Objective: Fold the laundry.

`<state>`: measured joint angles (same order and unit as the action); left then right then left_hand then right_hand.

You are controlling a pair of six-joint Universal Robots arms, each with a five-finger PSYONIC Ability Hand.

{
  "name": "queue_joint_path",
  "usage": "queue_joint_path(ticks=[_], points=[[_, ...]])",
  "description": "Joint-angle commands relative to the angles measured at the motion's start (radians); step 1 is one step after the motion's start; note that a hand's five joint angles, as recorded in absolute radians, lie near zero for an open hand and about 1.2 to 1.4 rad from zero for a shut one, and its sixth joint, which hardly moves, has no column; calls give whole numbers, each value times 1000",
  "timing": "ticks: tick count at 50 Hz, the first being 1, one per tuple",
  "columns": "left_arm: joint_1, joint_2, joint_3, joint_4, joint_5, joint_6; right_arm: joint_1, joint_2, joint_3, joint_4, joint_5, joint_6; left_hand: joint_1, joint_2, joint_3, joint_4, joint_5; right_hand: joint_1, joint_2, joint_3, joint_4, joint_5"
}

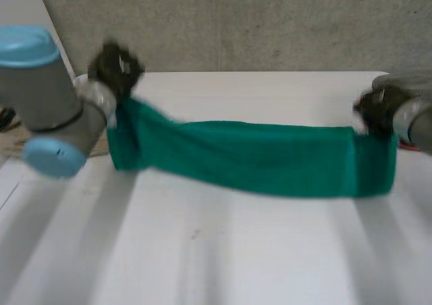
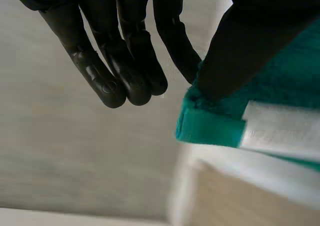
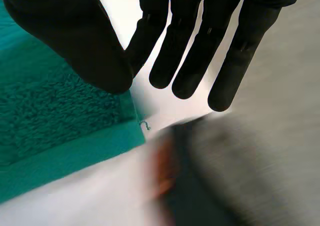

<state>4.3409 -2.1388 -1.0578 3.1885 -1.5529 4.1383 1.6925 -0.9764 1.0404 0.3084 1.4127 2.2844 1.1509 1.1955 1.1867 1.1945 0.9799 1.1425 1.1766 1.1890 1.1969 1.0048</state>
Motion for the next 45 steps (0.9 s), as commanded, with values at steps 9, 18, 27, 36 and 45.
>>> queue_joint_path(ticks=[9,18,27,36,45], points=[[-14,-4,498,301,40,-503,47,-94,-295,-549,131,366,245,201,210,202,242,254,220,207,199,217],[48,-15,317,301,59,-498,55,-64,-234,-465,91,365,245,201,210,202,242,254,220,207,199,217],[63,-44,-58,378,169,-455,39,19,-5,-347,6,345,245,201,210,202,242,254,220,207,199,217],[109,-27,-378,351,217,-288,-13,68,214,-229,-3,186,245,201,210,202,242,254,220,207,199,217],[149,236,-646,-60,166,-100,-108,-129,384,88,-3,-67,245,201,210,202,242,254,220,207,199,217]])
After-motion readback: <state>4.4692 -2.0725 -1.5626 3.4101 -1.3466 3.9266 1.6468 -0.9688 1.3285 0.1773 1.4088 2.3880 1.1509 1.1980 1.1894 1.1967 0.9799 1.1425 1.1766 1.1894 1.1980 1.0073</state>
